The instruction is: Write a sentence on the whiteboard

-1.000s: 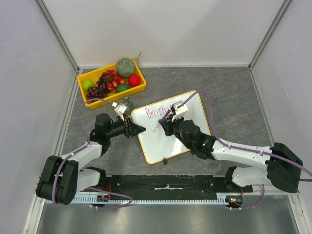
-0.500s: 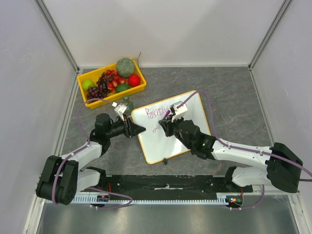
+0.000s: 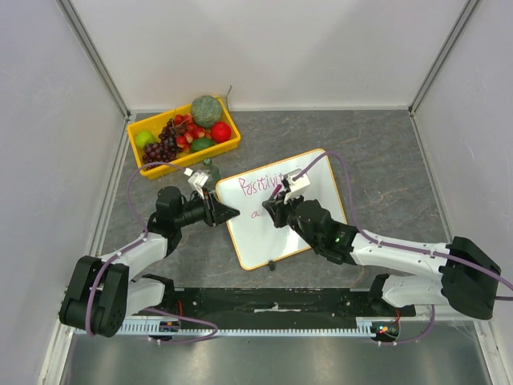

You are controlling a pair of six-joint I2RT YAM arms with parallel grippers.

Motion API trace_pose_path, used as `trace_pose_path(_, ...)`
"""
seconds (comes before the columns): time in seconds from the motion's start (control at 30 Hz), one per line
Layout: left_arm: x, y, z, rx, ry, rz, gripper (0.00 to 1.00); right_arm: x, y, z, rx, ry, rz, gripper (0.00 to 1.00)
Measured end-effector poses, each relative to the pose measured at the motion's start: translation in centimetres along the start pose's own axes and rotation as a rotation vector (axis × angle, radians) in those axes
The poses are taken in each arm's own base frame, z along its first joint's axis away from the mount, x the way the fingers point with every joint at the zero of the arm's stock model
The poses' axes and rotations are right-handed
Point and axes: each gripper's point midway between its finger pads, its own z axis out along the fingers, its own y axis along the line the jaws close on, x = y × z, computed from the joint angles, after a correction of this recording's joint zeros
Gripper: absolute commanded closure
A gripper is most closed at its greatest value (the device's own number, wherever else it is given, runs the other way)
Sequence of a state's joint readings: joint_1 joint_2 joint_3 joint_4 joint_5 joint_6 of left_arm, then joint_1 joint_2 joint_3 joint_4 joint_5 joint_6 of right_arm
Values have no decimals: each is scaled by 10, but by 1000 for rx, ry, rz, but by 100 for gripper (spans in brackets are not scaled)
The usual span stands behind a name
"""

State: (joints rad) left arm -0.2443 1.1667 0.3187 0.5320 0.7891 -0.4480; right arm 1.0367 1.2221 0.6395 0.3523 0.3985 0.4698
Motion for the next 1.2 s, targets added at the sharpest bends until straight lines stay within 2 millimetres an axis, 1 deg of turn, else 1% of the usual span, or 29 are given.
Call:
trace_pose_path(0.2,0,0,0,0,0,0,98,-2,-4,-2,10,2,-7,100)
trace_pose_path(0.43,0,0,0,1,0,1,98,-15,-16,-3,29,-26,10,100)
trace_pose_path(0.63,0,0,0,1,0,1,98,-18,-22,-1,36,-28,14,100)
trace_pose_path(0.83,0,0,0,0,0,0,98,-17,-23,0,30,-22,15,100)
trace_pose_path(1.2,0,0,0,0,0,0,98,-12,-16,3,-6,-8,25,100)
